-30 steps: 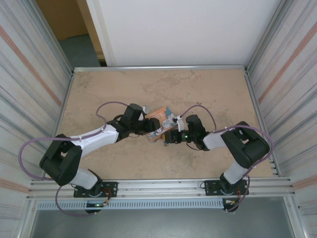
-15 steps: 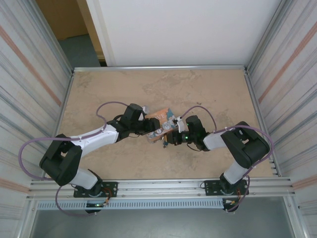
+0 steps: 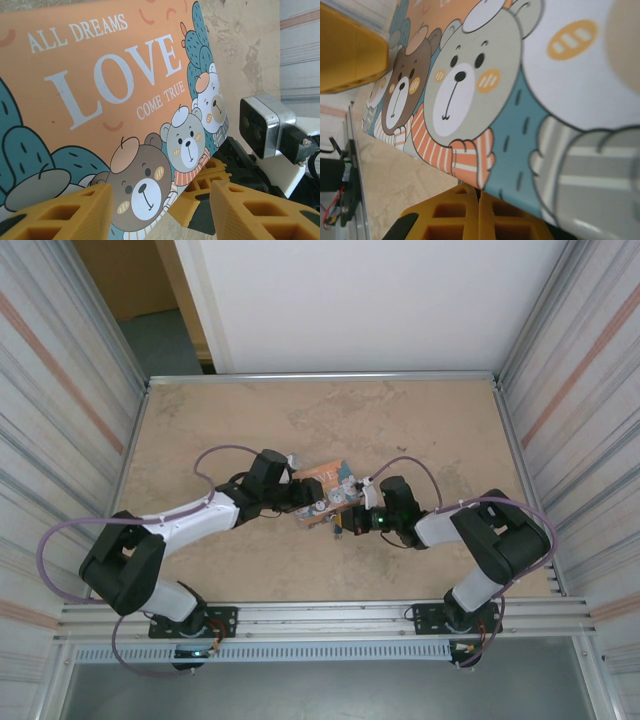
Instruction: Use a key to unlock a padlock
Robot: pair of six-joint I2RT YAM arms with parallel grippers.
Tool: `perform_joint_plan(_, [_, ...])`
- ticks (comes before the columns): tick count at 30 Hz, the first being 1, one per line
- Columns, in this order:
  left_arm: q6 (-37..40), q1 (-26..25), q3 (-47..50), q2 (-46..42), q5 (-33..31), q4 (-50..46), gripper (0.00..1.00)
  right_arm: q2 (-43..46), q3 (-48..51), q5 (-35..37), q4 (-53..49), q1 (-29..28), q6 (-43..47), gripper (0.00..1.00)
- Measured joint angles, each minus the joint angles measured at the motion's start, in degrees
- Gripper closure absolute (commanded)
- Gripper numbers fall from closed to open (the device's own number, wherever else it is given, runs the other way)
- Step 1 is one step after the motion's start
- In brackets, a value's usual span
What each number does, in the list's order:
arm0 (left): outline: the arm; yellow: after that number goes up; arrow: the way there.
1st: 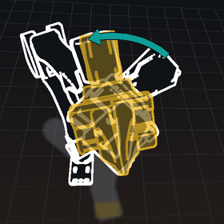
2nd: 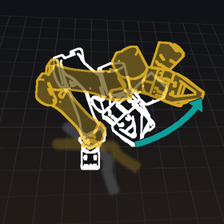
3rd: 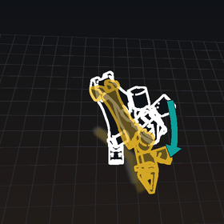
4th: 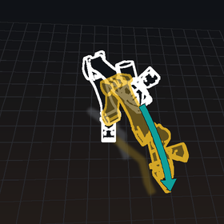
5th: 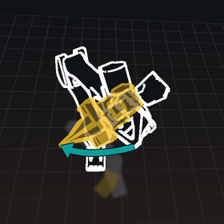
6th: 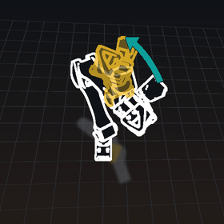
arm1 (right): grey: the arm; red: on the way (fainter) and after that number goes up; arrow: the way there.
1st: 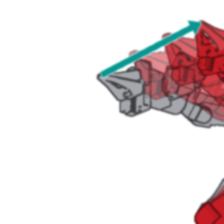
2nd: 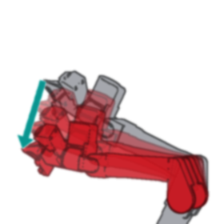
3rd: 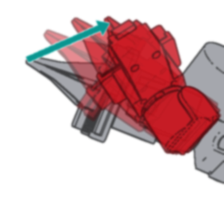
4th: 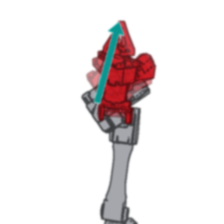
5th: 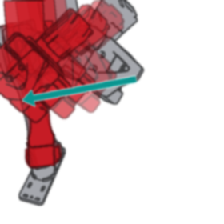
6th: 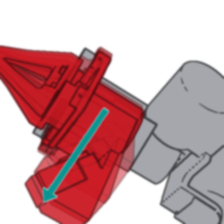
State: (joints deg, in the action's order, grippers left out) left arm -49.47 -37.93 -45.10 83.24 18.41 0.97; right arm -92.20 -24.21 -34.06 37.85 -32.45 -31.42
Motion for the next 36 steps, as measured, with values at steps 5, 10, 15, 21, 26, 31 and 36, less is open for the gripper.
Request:
perform_joint_plan(5, [-0.3,-1.2,1.0,-0.7,-0.6,1.1,0.46,0.1,0.8,1.3,1.6,0.1,-5.1,1.0])
perform_joint_plan(10, [-1.2,-2.4,2.0,-1.2,-1.4,2.4,0.46,0.1,1.1,3.2,3.0,0.2,-10.4,1.0])
perform_joint_plan(15, [-1.8,-3.2,2.4,-1.3,-1.8,3.2,0.46,0.1,1.1,5.3,3.8,0.3,-15.5,1.0])
perform_joint_plan(21, [-1.8,-3.2,2.6,-1.4,-1.7,3.6,0.46,0.1,1.1,6.3,4.2,0.6,-20.7,1.0])
perform_joint_plan(26, [-1.8,-3.4,2.8,-1.4,-1.7,4.0,0.46,-0.2,0.8,6.7,4.6,1.0,-23.8,1.0])
perform_joint_plan(31, [-1.9,-3.5,2.9,-1.6,-1.7,4.0,0.46,-0.5,0.5,7.2,5.2,1.6,-25.7,1.0])
perform_joint_plan(36, [-1.9,-3.5,3.0,-1.8,-1.7,3.7,0.46,-0.6,0.5,7.3,5.9,3.6,-26.9,1.0])
